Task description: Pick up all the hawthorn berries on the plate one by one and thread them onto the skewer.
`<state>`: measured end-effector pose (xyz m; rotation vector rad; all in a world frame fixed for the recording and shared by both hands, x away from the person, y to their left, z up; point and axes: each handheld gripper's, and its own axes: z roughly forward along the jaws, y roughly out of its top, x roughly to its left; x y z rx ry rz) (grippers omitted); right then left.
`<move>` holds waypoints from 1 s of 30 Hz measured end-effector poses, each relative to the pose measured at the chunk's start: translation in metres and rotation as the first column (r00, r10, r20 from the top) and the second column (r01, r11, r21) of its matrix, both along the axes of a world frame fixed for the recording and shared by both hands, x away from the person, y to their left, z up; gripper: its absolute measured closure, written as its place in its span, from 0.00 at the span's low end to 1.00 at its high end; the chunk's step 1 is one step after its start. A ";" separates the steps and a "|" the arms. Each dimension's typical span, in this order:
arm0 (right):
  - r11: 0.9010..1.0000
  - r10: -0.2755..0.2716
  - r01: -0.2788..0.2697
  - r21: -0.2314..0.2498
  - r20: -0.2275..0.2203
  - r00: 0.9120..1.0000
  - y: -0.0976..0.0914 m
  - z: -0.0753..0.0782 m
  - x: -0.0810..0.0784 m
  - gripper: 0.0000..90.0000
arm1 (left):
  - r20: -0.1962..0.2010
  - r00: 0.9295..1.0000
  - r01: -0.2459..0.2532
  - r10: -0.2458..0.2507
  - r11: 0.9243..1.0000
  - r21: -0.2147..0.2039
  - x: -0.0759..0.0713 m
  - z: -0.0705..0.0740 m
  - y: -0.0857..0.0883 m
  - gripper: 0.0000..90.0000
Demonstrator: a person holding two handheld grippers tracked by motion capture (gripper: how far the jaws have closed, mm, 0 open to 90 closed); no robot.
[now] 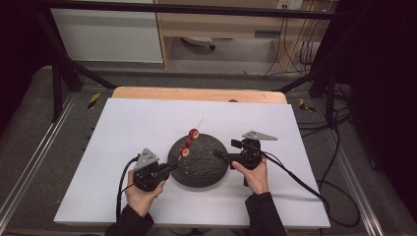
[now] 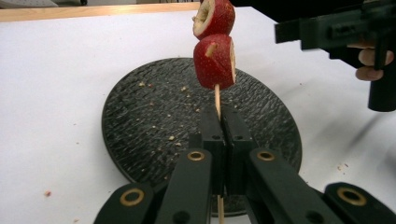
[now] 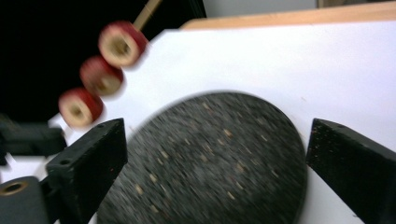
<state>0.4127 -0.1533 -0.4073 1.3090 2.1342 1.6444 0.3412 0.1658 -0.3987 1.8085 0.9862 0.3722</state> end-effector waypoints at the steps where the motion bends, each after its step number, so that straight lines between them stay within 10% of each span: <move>1: 1.000 0.005 -0.005 -0.019 0.003 1.000 -0.003 -0.002 -0.001 0.05 | -0.004 1.000 0.000 0.000 1.000 0.001 0.000 0.000 0.001 0.98; 15: 0.969 0.087 -0.089 -0.230 -0.019 0.996 -0.031 -0.021 -0.015 0.02 | -0.029 0.999 0.032 -0.030 0.996 0.079 0.008 0.007 0.010 0.98; 30: 0.959 0.086 -0.094 -0.268 -0.041 0.995 -0.075 -0.037 -0.039 0.02 | -0.088 0.995 0.064 -0.050 0.985 0.162 0.029 0.009 -0.009 0.98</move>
